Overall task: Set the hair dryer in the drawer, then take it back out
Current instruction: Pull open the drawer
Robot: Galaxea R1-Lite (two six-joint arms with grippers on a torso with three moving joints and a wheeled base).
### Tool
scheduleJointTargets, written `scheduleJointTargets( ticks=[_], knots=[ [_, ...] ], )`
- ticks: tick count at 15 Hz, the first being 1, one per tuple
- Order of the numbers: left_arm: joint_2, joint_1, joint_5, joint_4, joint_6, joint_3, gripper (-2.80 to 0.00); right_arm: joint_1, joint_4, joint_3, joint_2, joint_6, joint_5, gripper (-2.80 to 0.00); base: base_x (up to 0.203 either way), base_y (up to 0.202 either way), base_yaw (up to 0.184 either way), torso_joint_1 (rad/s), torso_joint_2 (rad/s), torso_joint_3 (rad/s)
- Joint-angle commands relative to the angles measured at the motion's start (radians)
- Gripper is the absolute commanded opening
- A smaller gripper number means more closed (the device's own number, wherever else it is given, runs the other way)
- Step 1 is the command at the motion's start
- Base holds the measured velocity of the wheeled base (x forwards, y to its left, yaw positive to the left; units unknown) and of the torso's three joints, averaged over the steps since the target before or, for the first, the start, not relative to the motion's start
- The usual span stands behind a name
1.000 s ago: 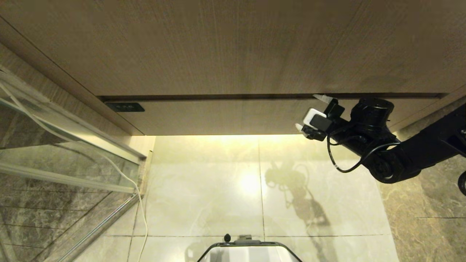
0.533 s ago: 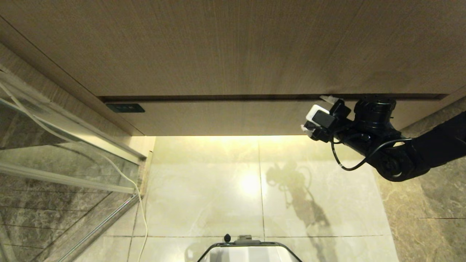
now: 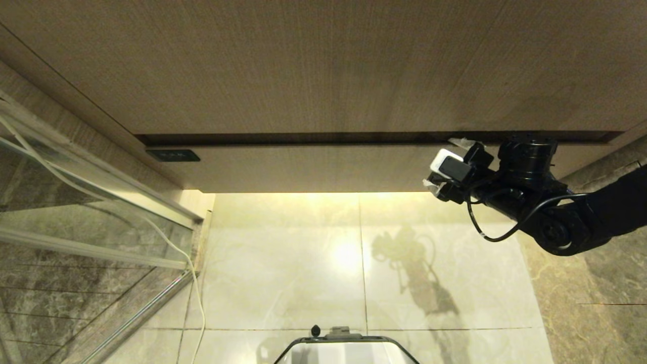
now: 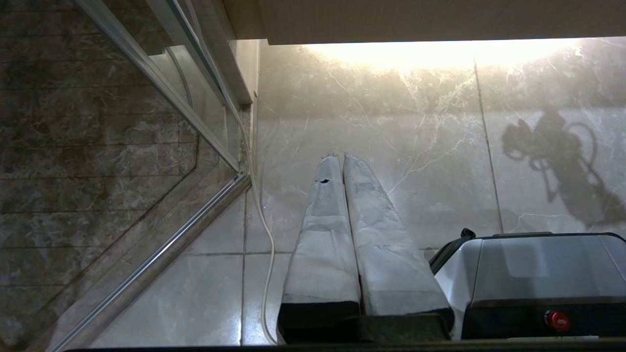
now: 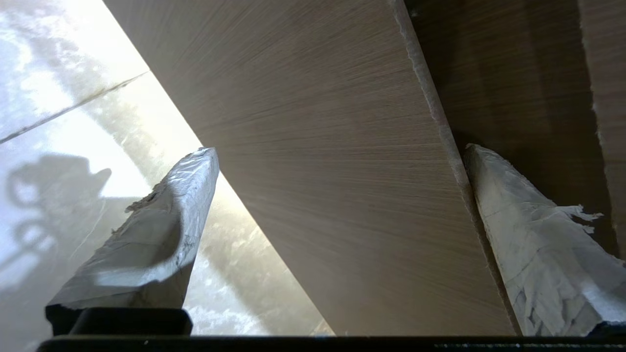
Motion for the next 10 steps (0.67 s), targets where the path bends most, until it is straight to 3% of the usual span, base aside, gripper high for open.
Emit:
scheduleJointTargets(
  ticks=[1, 10],
  knots=[
    [0.000, 0.000, 0.000, 0.000, 0.000, 0.002, -2.80, 0.000, 0.016, 0.021, -0.020, -0.006, 0.001, 0.00, 0.000, 0.000, 0.000, 0.000, 0.00, 0.000],
    [0.000, 0.000, 0.000, 0.000, 0.000, 0.002, -2.80, -0.002, 0.046, 0.088, -0.087, 0.029, -0.001, 0.00, 0.000, 0.000, 0.000, 0.000, 0.00, 0.000]
  ],
)
